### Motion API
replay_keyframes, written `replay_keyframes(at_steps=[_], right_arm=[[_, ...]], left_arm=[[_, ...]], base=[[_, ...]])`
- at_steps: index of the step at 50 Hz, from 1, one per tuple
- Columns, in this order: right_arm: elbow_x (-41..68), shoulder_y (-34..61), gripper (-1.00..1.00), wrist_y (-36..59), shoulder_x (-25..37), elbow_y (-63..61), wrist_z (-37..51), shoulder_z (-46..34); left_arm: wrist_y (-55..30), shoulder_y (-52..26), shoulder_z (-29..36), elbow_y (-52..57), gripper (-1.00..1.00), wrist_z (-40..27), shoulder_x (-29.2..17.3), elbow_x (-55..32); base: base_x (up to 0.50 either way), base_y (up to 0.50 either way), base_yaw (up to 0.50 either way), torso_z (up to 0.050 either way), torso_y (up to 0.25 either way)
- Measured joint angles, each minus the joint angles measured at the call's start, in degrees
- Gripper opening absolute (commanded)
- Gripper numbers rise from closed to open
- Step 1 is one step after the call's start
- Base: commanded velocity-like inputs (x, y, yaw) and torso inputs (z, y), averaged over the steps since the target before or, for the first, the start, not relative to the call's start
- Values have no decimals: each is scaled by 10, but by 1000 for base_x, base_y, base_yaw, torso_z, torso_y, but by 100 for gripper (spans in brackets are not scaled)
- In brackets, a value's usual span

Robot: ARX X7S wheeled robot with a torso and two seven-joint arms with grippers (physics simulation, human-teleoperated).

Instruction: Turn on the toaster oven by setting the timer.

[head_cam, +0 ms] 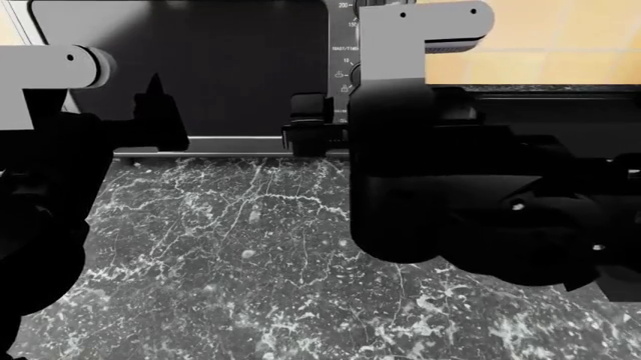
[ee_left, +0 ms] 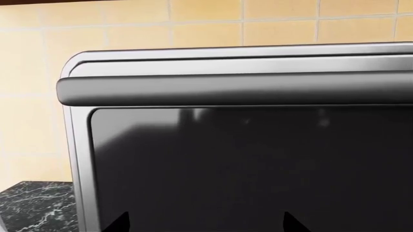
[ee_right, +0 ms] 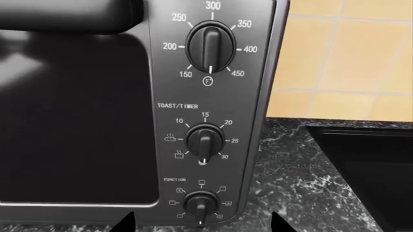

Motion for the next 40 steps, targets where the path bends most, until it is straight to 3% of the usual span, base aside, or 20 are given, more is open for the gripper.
replay_keyframes(at_steps=[40], right_arm=[[-17,-22,100,9,-32,71,-24,-11]], left_arm=[[2,4,-5,3,100,-14,-7,-21]], base=[[0,0,0,0,0]])
